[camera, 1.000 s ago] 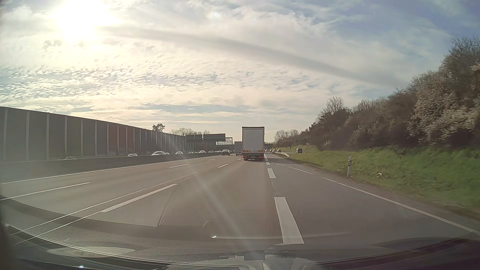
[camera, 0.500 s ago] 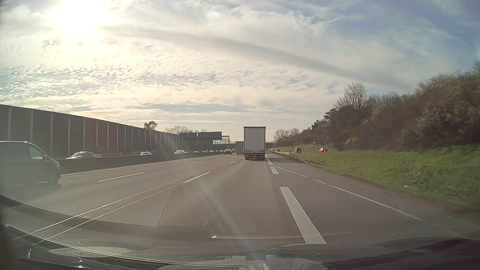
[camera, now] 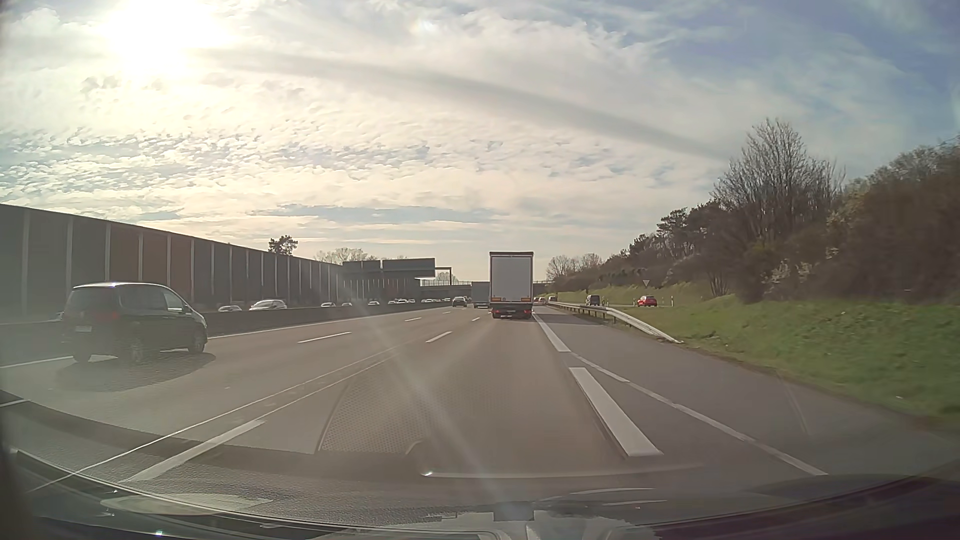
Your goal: Follow the waypoints while adhering to traffic rules and regulations
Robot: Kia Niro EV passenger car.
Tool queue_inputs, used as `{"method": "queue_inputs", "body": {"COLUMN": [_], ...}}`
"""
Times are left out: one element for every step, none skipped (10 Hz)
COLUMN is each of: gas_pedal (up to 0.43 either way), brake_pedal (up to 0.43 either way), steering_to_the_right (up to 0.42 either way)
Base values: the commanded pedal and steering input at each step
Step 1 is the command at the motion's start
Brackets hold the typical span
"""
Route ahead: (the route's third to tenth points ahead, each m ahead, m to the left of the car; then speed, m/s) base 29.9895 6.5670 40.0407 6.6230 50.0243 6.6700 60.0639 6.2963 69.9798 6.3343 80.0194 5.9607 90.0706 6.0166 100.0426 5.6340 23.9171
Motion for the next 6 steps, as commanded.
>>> {"method": "queue_inputs", "body": {"gas_pedal": [0.248,0.248,0.248,0.248,0.248,0.248], "brake_pedal": [0.000,0.000,0.000,0.000,0.000,0.000], "steering_to_the_right": [-0.001,-0.001,-0.001,-0.001,-0.001,0.000]}}
